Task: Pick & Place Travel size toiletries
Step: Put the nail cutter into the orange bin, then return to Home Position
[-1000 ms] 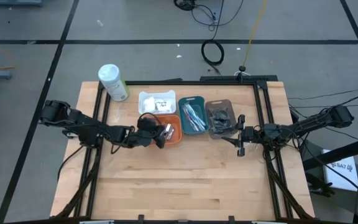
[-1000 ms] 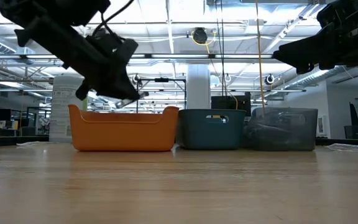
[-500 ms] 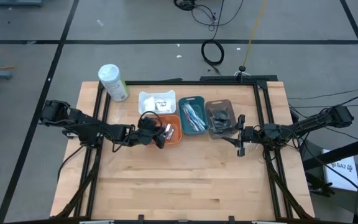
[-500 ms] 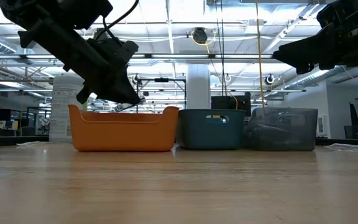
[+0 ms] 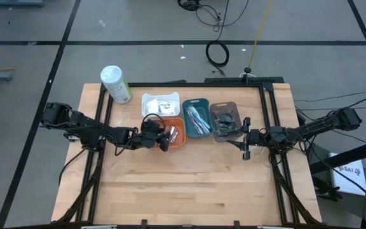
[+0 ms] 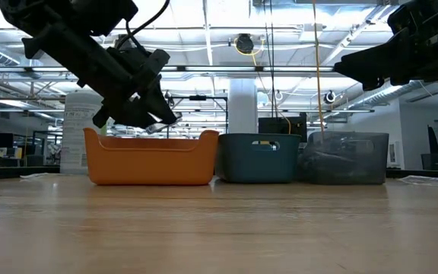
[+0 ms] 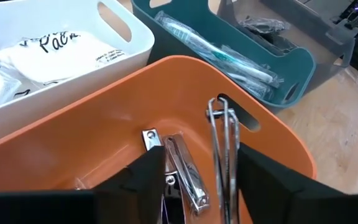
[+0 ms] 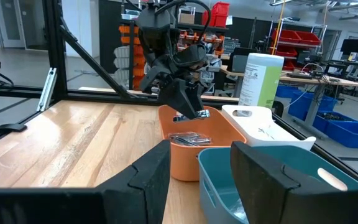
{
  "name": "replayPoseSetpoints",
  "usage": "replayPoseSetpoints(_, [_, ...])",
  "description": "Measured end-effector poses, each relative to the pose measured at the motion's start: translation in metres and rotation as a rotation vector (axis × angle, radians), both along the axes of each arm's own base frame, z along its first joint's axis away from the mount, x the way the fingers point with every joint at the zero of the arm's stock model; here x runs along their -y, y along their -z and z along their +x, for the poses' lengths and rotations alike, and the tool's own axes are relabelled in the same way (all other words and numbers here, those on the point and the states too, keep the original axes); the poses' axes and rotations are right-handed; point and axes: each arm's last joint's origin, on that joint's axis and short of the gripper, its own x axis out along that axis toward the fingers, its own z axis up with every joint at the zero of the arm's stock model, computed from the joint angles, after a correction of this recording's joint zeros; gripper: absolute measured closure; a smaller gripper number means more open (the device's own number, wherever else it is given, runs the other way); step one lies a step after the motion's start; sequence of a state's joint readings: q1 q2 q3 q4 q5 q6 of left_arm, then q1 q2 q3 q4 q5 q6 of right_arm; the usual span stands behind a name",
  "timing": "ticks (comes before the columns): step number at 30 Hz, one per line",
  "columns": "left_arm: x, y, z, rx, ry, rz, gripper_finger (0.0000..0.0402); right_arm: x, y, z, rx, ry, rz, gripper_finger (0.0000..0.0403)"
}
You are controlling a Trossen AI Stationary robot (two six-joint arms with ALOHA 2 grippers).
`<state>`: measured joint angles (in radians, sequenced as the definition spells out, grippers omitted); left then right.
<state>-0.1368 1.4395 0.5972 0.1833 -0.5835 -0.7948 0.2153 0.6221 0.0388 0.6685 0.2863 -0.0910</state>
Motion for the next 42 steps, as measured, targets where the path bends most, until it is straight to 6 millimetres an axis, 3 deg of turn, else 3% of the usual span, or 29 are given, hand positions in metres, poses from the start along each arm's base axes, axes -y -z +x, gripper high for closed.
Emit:
replayPoseSetpoints(9, [0.000,0.000,0.000,-0.001,0.006,-0.004,0.0157,0.000,0.000,0.000,0.000,0.000,0.000,0.0248])
replayPoseSetpoints(17, [0.001,-0.001,0.001,0.019,0.018,-0.027,0.0138,0.000,0.000,0.000,0.000,0.000,0.000,0.0248])
replayPoseSetpoints(25, [0.006,-0.005,0.007,0.066,0.194,-0.147,0.0137,0.000,0.000,0.000,0.000,0.000,0.000,0.0248])
replayPoseSetpoints(32, [-0.007,0.010,-0.004,-0.049,0.003,-0.309,0.0137,0.000,0.000,0.000,0.000,0.000,0.000,0.0248])
replayPoseSetpoints(42, [0.004,-0.019,0.009,0.085,0.293,-0.092,0.0137,0.000,0.000,0.000,0.000,0.000,0.000,0.0248])
